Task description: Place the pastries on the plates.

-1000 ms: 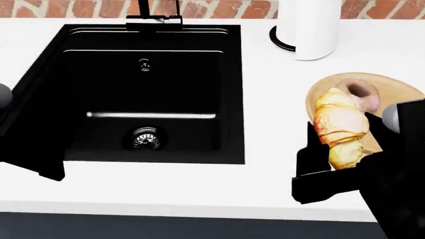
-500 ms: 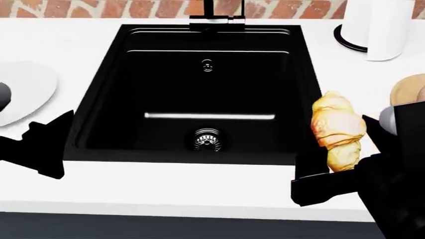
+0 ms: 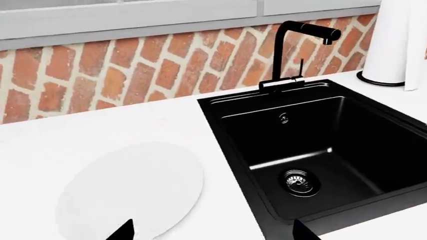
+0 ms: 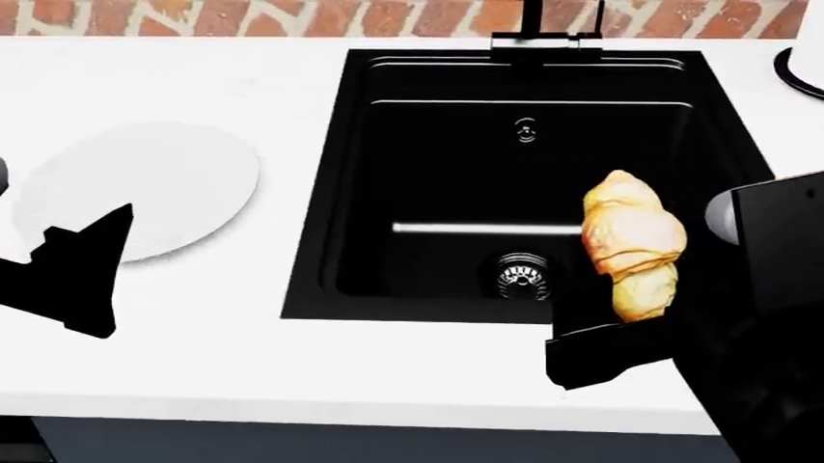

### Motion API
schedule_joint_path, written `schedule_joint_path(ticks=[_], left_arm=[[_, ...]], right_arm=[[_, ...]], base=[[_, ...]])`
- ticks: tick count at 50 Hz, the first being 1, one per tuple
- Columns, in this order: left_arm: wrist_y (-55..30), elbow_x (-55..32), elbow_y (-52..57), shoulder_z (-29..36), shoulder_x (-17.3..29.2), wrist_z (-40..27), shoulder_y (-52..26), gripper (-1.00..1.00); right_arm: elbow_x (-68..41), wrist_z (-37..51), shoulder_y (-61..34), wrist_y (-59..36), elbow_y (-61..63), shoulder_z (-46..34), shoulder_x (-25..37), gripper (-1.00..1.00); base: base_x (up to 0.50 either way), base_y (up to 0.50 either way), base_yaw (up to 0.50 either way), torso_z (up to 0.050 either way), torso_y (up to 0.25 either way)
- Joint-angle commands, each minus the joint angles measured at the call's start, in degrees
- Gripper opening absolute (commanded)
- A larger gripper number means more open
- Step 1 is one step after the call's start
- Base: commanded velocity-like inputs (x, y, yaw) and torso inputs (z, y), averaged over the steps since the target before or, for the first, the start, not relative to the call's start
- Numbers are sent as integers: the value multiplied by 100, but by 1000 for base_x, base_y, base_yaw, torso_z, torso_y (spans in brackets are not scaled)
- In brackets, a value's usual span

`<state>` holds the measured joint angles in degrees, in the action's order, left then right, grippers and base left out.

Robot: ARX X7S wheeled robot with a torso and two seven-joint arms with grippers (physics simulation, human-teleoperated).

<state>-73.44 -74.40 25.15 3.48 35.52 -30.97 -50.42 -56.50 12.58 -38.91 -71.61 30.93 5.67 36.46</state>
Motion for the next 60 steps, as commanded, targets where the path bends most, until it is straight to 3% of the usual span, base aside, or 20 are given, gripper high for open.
schedule_joint_path(ticks=[1,35,46,50,60], left_arm=[[123,100,-43,48,17,49,32,100],[528,387,-82,173,22,231,294,100],[716,590,-76,291,-6,323,532,100],[715,577,-117,274,18,325,485,100],[731,550,-126,283,41,340,437,100]], right_arm=[[128,-90,-27,75,-40,-111,72,-100],[522,-165,219,530,-99,-479,122,-100],[440,-123,116,457,-167,-488,84,-100],[325,26,-313,63,-398,-642,-22,-100],[904,-628,-2072,92,-1721,-2161,-625,-100]], base=[[27,500,0,0,0],[201,498,0,0,0],[226,74,0,0,0],[3,0,0,0,3],[0,0,0,0,0]])
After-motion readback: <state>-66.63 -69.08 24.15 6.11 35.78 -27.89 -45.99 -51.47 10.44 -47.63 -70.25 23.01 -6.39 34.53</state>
